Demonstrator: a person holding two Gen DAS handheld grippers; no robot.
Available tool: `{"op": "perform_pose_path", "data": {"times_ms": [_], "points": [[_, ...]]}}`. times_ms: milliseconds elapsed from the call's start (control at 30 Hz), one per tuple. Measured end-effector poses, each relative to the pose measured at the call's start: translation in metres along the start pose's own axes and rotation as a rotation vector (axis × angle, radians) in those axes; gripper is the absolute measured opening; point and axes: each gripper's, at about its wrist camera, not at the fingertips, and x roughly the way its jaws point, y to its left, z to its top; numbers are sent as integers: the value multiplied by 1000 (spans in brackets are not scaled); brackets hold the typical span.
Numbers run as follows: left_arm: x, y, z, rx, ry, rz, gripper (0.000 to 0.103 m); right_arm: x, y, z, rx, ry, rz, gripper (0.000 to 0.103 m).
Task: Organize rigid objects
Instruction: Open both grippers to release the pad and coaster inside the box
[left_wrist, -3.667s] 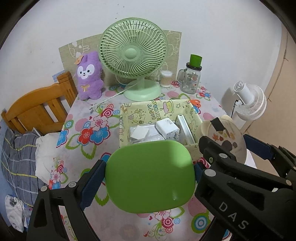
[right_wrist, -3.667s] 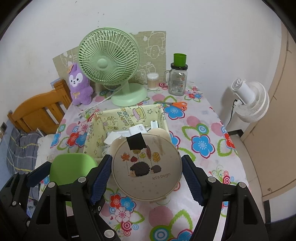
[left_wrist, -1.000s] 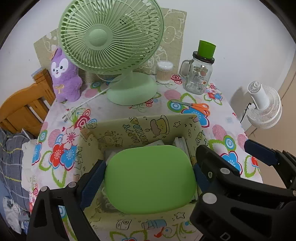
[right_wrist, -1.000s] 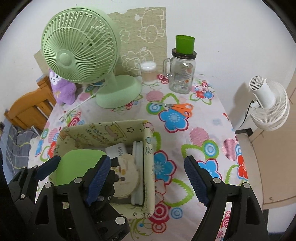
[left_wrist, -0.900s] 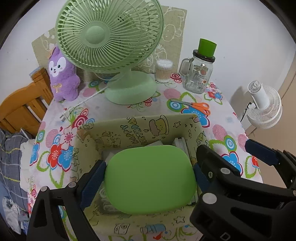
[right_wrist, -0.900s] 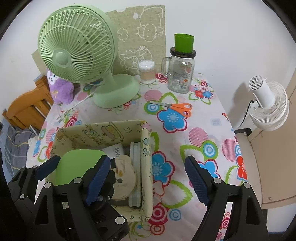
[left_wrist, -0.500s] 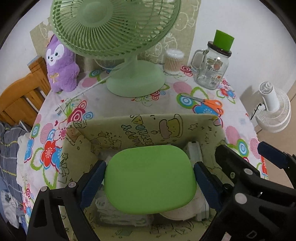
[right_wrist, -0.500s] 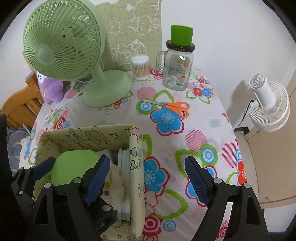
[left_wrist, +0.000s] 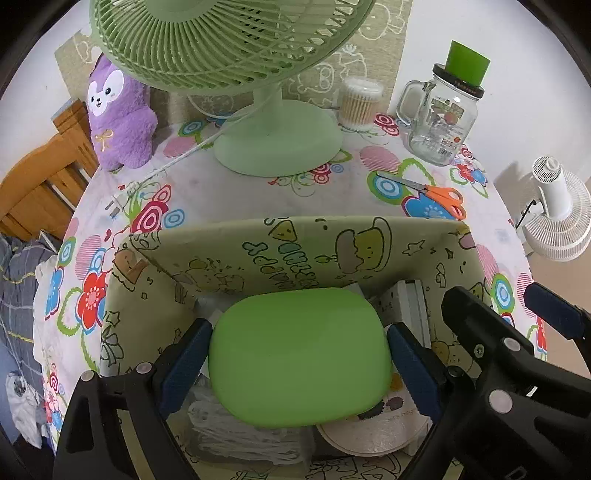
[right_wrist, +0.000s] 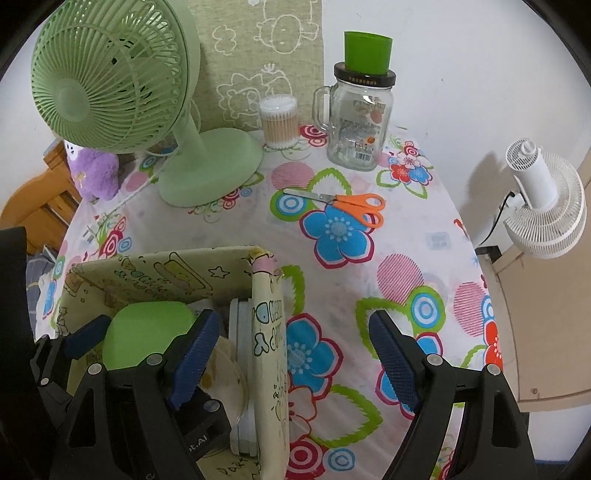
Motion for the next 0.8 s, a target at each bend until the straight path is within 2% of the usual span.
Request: {"op": "perform_pose_path", "data": {"times_ms": [433,800], "points": [[-2,10,-2,21,67,2,100,-6,3,-2,4,-2,16,85],[-25,12,-9,85,10,70,100,-14,1,-13,32,-8,27,85]]}}
